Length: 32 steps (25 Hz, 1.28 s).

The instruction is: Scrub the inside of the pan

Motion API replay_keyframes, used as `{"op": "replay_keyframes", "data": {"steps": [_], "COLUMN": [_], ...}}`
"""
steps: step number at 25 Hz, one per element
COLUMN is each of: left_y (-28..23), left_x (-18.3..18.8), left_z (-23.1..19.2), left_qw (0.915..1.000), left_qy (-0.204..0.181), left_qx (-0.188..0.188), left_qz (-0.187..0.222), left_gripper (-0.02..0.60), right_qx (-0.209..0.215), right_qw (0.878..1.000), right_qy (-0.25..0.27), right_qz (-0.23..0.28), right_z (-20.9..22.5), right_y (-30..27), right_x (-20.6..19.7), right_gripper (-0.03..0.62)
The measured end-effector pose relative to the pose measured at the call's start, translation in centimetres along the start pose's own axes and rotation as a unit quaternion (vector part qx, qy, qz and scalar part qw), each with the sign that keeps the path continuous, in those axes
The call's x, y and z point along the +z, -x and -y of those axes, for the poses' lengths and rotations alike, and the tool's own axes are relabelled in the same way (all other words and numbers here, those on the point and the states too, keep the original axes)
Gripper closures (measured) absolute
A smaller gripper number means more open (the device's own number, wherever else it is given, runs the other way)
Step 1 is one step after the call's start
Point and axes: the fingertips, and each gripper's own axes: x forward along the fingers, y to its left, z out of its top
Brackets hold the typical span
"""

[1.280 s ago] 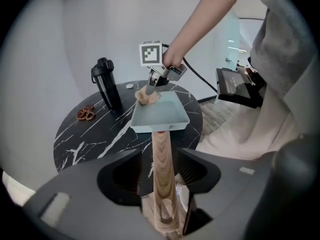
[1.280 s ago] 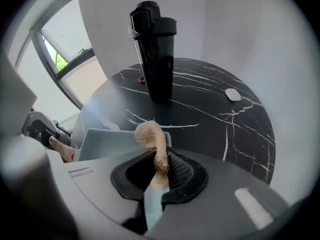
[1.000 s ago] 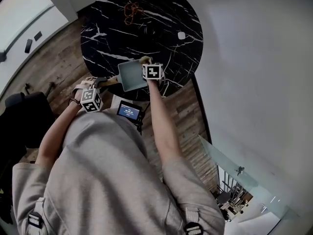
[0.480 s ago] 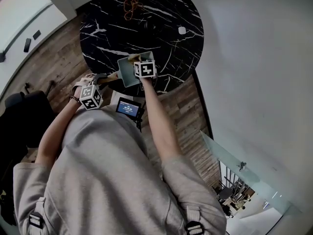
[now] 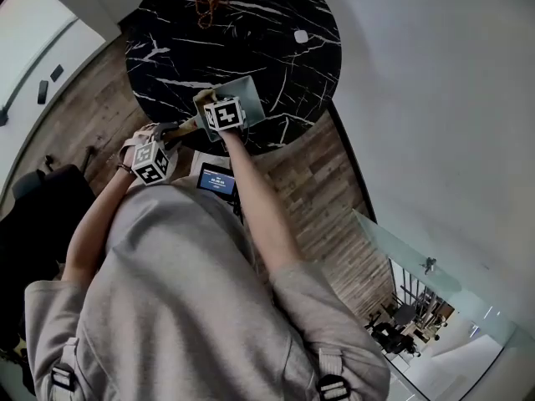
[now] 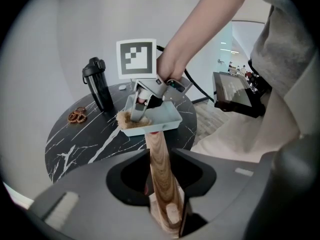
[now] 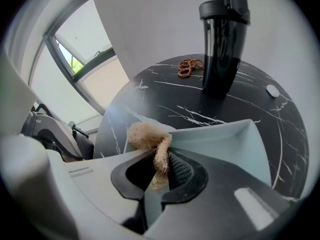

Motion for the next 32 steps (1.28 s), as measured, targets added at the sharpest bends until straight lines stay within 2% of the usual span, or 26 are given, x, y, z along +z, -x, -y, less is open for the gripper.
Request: {"op": "replay_keyframes", "data": {"steps": [6, 9, 11, 14, 16, 18, 19, 21, 24, 27, 30, 32], "left_y": [-0.2, -0.2, -0.2, -0.2, -0.2, -0.1, -0.1, -0.1, -0.1, 0.0, 0.0, 0.0], "left_x": [0.1, 0.2, 0.2, 0.2, 0.3, 0.3, 0.3, 0.3, 0.4, 0.4, 0.4, 0.5], "left_z": [0.1, 0.1, 0.1, 0.1, 0.2, 0.2, 0.2, 0.2, 0.3, 0.3, 0.2, 0.3], "left_qw": [1.0000, 0.9999, 0.9999, 0.9999, 0.9999, 0.9998, 0.9998, 0.9998, 0.9998, 0.9997, 0.9997, 0.9997], "left_qy": [-0.008, -0.007, -0.004, -0.002, -0.002, -0.002, -0.001, -0.001, -0.003, -0.003, -0.004, -0.005], "left_qx": [-0.006, -0.008, -0.009, -0.012, -0.013, -0.014, -0.014, -0.015, -0.016, -0.018, -0.019, -0.019], "left_qz": [-0.001, 0.003, 0.005, 0.009, 0.010, 0.011, 0.011, 0.012, 0.014, 0.014, 0.014, 0.015], "left_gripper": [0.457, 0.457, 0.457, 0.456, 0.456, 0.456, 0.456, 0.456, 0.457, 0.457, 0.459, 0.459], "right_qx": [0.042, 0.094, 0.103, 0.042, -0.001, -0.020, -0.031, -0.076, -0.141, -0.142, -0.137, -0.132], "right_qw": [0.997, 0.991, 0.987, 0.991, 0.995, 0.996, 0.996, 0.995, 0.986, 0.980, 0.972, 0.968], "right_qy": [-0.059, -0.072, -0.080, -0.068, -0.049, -0.040, -0.035, -0.008, 0.058, 0.124, 0.186, 0.210], "right_qz": [0.021, 0.060, 0.093, 0.106, 0.092, 0.076, 0.070, 0.065, 0.072, 0.071, 0.048, 0.025], "right_z": [-0.4, -1.0, 0.0, 4.0, 6.7, 8.6, 9.4, 11.0, 11.8, 9.5, 7.4, 6.8], "right_y": [0.9, 2.6, 4.4, 6.9, 7.6, 7.6, 7.5, 7.5, 8.4, 8.2, 6.8, 5.6], "right_x": [-0.5, 0.0, 0.8, 1.2, 0.8, 0.3, 0.1, -0.2, -0.1, 0.1, -0.4, -1.1], "right_gripper": [0.549, 0.548, 0.548, 0.546, 0.543, 0.538, 0.526, 0.435, 0.395, 0.384, 0.385, 0.391]}}
